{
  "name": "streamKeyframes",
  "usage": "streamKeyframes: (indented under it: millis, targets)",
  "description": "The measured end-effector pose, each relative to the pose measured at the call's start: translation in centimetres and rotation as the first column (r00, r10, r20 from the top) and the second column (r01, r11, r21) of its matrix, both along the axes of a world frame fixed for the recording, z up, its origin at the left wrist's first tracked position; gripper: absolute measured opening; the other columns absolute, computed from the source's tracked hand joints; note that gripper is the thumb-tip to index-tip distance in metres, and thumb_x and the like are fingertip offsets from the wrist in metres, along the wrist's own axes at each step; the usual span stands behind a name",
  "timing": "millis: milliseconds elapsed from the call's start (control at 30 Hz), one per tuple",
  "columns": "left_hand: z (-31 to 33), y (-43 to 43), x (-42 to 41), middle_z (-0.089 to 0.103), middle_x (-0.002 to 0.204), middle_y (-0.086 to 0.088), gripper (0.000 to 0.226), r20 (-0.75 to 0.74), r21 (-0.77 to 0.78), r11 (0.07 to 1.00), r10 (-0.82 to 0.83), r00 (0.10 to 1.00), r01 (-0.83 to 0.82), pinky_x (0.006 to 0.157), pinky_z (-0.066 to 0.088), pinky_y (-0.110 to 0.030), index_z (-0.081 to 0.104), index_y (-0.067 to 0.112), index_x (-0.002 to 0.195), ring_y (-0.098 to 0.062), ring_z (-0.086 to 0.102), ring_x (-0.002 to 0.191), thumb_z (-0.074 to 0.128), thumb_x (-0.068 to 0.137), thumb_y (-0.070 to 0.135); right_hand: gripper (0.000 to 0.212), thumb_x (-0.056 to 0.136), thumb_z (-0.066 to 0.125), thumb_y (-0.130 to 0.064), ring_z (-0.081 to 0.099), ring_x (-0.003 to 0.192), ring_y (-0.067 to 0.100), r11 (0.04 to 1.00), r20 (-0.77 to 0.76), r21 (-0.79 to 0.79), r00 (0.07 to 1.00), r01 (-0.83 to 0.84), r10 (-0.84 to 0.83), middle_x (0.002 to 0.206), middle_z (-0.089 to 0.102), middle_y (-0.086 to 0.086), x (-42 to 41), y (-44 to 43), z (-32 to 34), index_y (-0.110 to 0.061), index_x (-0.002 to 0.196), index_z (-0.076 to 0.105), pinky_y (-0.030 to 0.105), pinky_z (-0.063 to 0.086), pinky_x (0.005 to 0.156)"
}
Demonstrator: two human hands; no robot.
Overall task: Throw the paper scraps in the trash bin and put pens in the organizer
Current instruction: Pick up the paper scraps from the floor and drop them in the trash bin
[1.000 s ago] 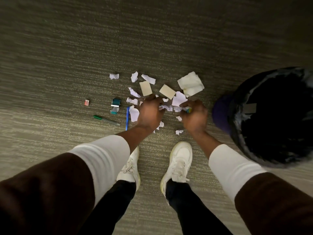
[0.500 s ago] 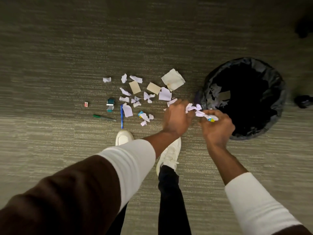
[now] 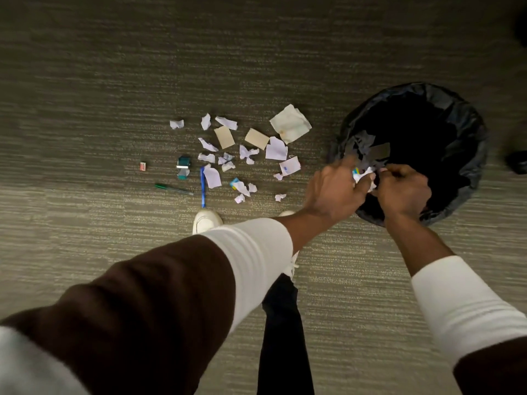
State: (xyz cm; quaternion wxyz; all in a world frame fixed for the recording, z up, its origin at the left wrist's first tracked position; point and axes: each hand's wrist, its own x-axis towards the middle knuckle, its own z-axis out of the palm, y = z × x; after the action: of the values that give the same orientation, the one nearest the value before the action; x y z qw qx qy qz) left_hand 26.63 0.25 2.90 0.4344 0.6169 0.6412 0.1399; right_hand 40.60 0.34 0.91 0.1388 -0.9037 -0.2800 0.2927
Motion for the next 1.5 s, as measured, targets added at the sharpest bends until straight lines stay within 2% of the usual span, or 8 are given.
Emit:
streamKeyframes:
  millis: [233,333,533,733,1000,1200,1367,1500]
  targets:
    - [-1.3,-0.8,-6.1,0.065,0.064,0.004,0.037,-0.035,-0.051,0.993,0.106,0.994,-0.108,0.060,0.048,-0.032,0.062,0.021,0.085,-0.024,0.063,0.060,0.051,0.104,0.051,0.015,0.091,0.066,-0.014,0.069,0.085,0.021,0.935,0.127,0.228,0.960,-0.272,0.248,0.115,0.066,0.013,-4.9,-1.7,3.6,-0.014,0.104,0.074,0.022,0.049,0.087]
    - [-3.1,-1.8,-10.6,0.075,0.082,-0.004,0.033,-0.185,-0.148,0.985,0.055,0.981,-0.083,0.070,0.059,-0.039,0.066,0.020,0.094,-0.031,0.071,0.077,0.053,0.103,0.049,0.012,0.090,0.068,-0.007,0.063,0.080,0.009,0.864,0.025,0.327,0.917,-0.383,0.397,0.107,0.068,0.011,-8.2,-3.1,4.4,-0.010,0.100,0.075,0.009,0.048,0.077]
    - [-7.5,-4.8,-19.0,0.060,0.135,-0.018,0.057,-0.433,-0.413,0.910,-0.174,0.884,-0.023,0.096,0.054,-0.047,0.050,0.007,0.137,-0.037,0.059,0.126,0.070,0.093,0.036,0.049,0.083,0.083,-0.037,0.068,0.100,0.018,0.644,-0.198,0.012,0.629,-0.765,0.751,0.128,0.057,0.004,-13.4,-4.7,-0.8,-0.025,0.127,0.063,0.034,0.058,0.088]
    - [-15.0,-6.5,-22.6,0.045,0.150,-0.021,0.075,-0.469,-0.340,0.931,-0.291,0.834,0.134,0.105,0.051,-0.050,0.036,0.006,0.150,-0.038,0.044,0.140,0.071,0.092,0.040,0.096,0.077,0.087,-0.048,0.041,0.140,0.043,0.271,-0.192,-0.316,0.341,-0.909,0.920,0.151,0.036,0.023,-15.1,-4.1,-10.9,-0.032,0.155,0.034,0.052,0.052,0.104]
    - [-25.1,-8.0,-21.8,0.009,0.169,-0.027,0.091,-0.457,-0.284,0.847,-0.531,0.713,0.449,0.103,0.054,-0.061,0.012,0.030,0.159,-0.052,0.020,0.155,0.074,0.093,0.018,0.110,0.085,0.076,-0.057,-0.009,0.158,0.047,0.161,-0.086,-0.399,0.212,-0.903,0.973,0.169,-0.017,0.023,-15.0,-2.5,-22.3,-0.039,0.163,0.001,0.068,0.019,0.124]
    - [-27.3,-9.0,-21.7,0.016,0.162,-0.022,0.061,-0.494,-0.197,0.859,-0.503,0.709,0.472,0.105,0.052,-0.064,0.042,0.018,0.145,-0.051,0.024,0.151,0.069,0.092,0.005,0.086,0.088,0.078,-0.040,0.003,0.158,0.048,0.046,-0.039,-0.382,0.066,-0.923,0.997,0.170,-0.001,0.028,-15.0,-3.4,-24.3,-0.029,0.160,0.032,0.059,0.027,0.125]
    - [-27.8,-8.3,-23.0,0.041,0.147,-0.021,0.037,-0.534,-0.141,0.790,-0.568,0.626,0.596,0.101,0.058,-0.050,0.062,0.004,0.127,-0.042,0.040,0.138,0.068,0.090,0.003,0.045,0.094,0.060,-0.025,0.061,0.131,0.033,-0.084,0.140,-0.512,-0.180,-0.855,0.974,0.145,0.061,0.014,-15.5,-5.3,-23.3,-0.020,0.138,0.066,0.035,0.060,0.090]
    - [-28.0,-8.0,-23.4,0.047,0.142,-0.017,0.038,-0.504,-0.110,0.803,-0.553,0.664,0.585,0.095,0.062,-0.042,0.064,0.002,0.128,-0.036,0.043,0.135,0.067,0.090,0.004,0.040,0.092,0.059,-0.008,0.052,0.129,0.035,-0.051,0.097,-0.424,-0.102,-0.904,0.990,0.145,0.049,0.014,-15.5,-5.8,-23.6,-0.007,0.131,0.066,0.044,0.064,0.075]
